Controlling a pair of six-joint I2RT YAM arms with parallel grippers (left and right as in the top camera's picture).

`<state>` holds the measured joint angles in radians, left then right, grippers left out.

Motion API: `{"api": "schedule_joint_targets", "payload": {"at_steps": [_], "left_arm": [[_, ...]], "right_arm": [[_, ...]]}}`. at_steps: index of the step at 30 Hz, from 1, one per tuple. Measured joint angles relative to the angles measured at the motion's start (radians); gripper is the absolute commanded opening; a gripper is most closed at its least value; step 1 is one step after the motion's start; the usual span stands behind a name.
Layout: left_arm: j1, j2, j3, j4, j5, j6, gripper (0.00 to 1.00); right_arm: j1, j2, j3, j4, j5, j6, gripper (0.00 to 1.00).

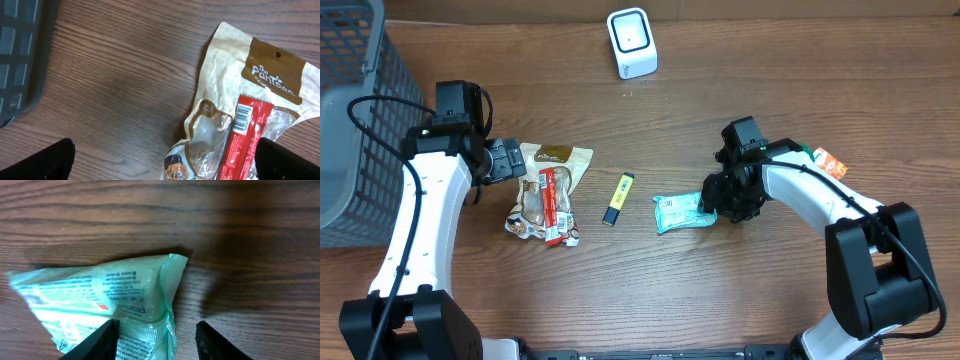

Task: Scan the item barcode
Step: 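Grasp the mint-green pack's corner with the right gripper and lift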

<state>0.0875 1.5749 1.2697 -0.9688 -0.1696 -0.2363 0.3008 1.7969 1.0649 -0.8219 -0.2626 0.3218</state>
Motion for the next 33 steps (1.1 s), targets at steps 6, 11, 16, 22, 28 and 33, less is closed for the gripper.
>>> {"api": "schedule_joint_targets", "payload": {"at_steps": [6,11,16,22,28,33], "left_arm": [[0.000,0.000,0.000,0.000,0.000,0.000,1.00],[0.000,0.000,0.000,0.000,0.000,0.000,1.00],[0.000,0.000,0.000,0.000,0.000,0.000,1.00],[0.000,0.000,0.000,0.000,0.000,0.000,1.00],[0.000,0.000,0.000,0.000,0.000,0.000,0.99],[0.000,0.000,0.000,0.000,0.000,0.000,1.00]], "right_arm": [[-0.006,-0.018,-0.049,0.052,-0.019,0.030,0.40],[-0.006,-0.029,-0.071,0.079,-0.042,0.042,0.35],[-0.006,-0.029,-0.071,0.081,-0.046,0.044,0.35],[-0.006,-0.029,-0.072,0.082,-0.048,0.044,0.34],[-0.006,-0.029,-0.072,0.081,-0.053,0.044,0.26],[-0.006,-0.039,-0.087,0.101,-0.062,0.043,0.04]]}}
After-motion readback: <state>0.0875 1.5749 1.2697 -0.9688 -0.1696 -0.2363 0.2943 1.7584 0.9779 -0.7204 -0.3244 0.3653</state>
